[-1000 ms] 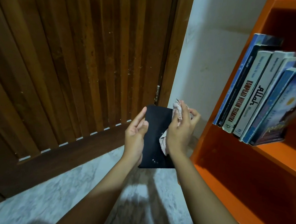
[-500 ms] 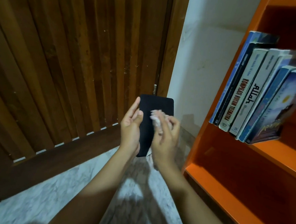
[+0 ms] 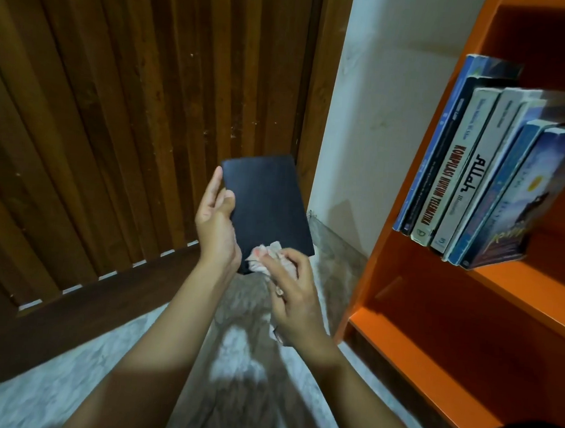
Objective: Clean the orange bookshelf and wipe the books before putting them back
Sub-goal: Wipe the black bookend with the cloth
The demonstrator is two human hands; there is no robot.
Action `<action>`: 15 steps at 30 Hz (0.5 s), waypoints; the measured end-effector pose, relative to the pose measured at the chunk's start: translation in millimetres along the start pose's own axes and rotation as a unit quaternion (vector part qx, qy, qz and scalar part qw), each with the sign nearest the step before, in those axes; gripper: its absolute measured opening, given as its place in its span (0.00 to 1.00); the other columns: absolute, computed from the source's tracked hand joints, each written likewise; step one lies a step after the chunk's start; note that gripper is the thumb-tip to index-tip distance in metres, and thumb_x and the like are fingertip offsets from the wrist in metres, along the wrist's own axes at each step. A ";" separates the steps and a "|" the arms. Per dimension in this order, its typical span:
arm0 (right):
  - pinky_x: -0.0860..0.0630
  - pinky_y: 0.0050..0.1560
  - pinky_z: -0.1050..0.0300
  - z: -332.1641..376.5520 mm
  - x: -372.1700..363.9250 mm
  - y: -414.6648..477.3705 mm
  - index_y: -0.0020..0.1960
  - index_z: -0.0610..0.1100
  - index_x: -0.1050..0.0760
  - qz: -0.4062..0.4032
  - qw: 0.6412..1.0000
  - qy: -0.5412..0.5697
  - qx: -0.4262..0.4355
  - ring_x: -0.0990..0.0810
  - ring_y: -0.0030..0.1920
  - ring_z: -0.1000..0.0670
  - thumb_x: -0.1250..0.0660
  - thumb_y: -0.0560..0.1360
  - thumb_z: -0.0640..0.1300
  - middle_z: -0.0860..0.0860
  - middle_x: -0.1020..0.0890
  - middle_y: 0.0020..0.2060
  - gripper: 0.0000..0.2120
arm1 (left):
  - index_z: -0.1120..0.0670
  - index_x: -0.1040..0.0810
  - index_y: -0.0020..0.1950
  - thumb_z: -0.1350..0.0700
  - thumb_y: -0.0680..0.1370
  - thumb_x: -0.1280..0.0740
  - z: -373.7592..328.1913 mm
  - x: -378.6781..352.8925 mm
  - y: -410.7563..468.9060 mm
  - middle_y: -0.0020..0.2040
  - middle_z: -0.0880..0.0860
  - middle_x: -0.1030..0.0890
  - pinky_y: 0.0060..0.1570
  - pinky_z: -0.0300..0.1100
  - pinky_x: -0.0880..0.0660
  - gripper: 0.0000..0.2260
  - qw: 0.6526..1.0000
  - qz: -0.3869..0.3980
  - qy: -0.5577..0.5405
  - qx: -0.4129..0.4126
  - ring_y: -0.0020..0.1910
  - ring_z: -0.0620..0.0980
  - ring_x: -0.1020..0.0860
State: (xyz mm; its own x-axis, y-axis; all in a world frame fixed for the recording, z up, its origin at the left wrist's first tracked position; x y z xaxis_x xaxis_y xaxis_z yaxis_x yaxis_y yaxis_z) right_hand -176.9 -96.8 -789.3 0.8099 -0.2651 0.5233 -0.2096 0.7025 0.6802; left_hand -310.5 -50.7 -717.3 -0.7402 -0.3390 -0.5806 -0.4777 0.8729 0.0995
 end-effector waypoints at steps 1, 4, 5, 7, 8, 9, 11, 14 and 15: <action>0.36 0.63 0.71 -1.8 3.8 1.0 0.65 0.54 0.29 -0.027 0.999 0.022 -0.032 0.34 0.62 0.60 0.39 0.77 0.38 0.51 0.35 0.61 0.20 | 0.47 0.27 0.67 0.63 0.79 0.39 -1.2 1.3 1.5 0.66 0.51 0.25 0.68 0.54 0.33 0.19 1.000 -0.006 -0.007 0.003 0.66 0.53 0.27; 0.43 0.61 0.79 -9.1 17.3 2.1 0.65 0.56 0.32 -0.075 0.984 0.100 -0.125 0.39 0.63 0.72 0.38 0.78 0.40 0.50 0.37 0.63 0.19 | 0.48 0.29 0.68 0.65 0.80 0.41 -8.9 5.5 3.8 0.58 0.51 0.20 0.63 0.50 0.28 0.20 0.999 -0.013 -0.019 0.022 0.58 0.53 0.23; 0.44 0.61 0.80 -10.6 19.7 2.6 0.66 0.58 0.35 -0.065 0.983 0.110 -0.134 0.41 0.64 0.73 0.39 0.78 0.42 0.50 0.37 0.65 0.19 | 0.48 0.29 0.69 0.65 0.80 0.41 -11.0 6.0 4.6 0.54 0.51 0.19 0.60 0.50 0.27 0.20 0.999 -0.014 -0.027 0.030 0.56 0.53 0.22; 0.45 0.61 0.81 -12.1 20.3 4.7 0.67 0.64 0.41 -0.020 0.980 0.128 -0.151 0.43 0.65 0.74 0.41 0.78 0.47 0.54 0.38 0.69 0.21 | 0.48 0.30 0.69 0.65 0.80 0.42 -12.0 7.5 6.9 0.52 0.49 0.19 0.58 0.51 0.25 0.20 0.997 -0.017 -0.043 0.059 0.56 0.52 0.21; 0.44 0.61 0.80 -11.8 19.8 6.2 0.67 0.66 0.43 0.000 0.977 0.138 -0.162 0.42 0.66 0.72 0.42 0.78 0.50 0.57 0.38 0.69 0.22 | 0.47 0.29 0.69 0.64 0.81 0.42 -11.8 7.7 7.6 0.55 0.48 0.19 0.59 0.52 0.24 0.19 0.996 -0.018 -0.048 0.077 0.58 0.52 0.22; 0.43 0.62 0.79 -11.1 19.3 8.0 0.66 0.68 0.44 0.012 0.974 0.149 -0.172 0.40 0.65 0.72 0.42 0.77 0.51 0.60 0.37 0.68 0.22 | 0.45 0.29 0.68 0.63 0.81 0.42 -10.6 8.1 9.0 0.60 0.49 0.21 0.60 0.53 0.25 0.19 0.995 -0.018 -0.043 0.091 0.61 0.53 0.24; 0.40 0.59 0.79 -9.7 17.7 10.7 0.66 0.67 0.43 0.013 0.971 0.161 -0.178 0.38 0.63 0.73 0.41 0.77 0.50 0.62 0.35 0.65 0.22 | 0.43 0.28 0.67 0.61 0.81 0.42 -8.1 9.7 13.3 0.69 0.50 0.28 0.64 0.56 0.29 0.18 0.995 -0.013 -0.025 0.100 0.67 0.54 0.29; 0.38 0.59 0.79 -6.2 13.2 13.5 0.65 0.66 0.40 -0.009 0.968 0.177 -0.180 0.36 0.62 0.72 0.40 0.77 0.48 0.63 0.33 0.62 0.21 | 0.40 0.30 0.67 0.57 0.82 0.42 -3.4 9.9 13.9 0.73 0.49 0.33 0.67 0.57 0.32 0.17 0.995 0.011 0.033 0.095 0.70 0.53 0.33; 0.37 0.60 0.76 -5.2 12.1 15.3 0.64 0.66 0.39 -0.021 0.963 0.191 -0.191 0.34 0.63 0.70 0.39 0.78 0.48 0.62 0.32 0.63 0.20 | 0.41 0.32 0.69 0.56 0.82 0.42 -0.6 10.2 11.7 0.73 0.49 0.33 0.67 0.57 0.33 0.17 0.993 0.021 0.064 0.093 0.70 0.53 0.33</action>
State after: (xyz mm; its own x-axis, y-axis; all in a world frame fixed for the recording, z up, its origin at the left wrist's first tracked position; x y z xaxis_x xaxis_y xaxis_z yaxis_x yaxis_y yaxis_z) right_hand -167.5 -85.7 -775.3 0.9709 -0.0871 0.2230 -0.0150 0.9075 0.4197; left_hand -323.8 -44.1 -721.6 -0.8174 -0.3326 -0.4703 -0.3585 0.9328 -0.0366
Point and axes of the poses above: each hand's wrist, its own y-axis towards the middle knuckle, its own x-axis out of the back of the hand, z = x × y, the point moved 2 cm from there along y, towards the middle knuckle
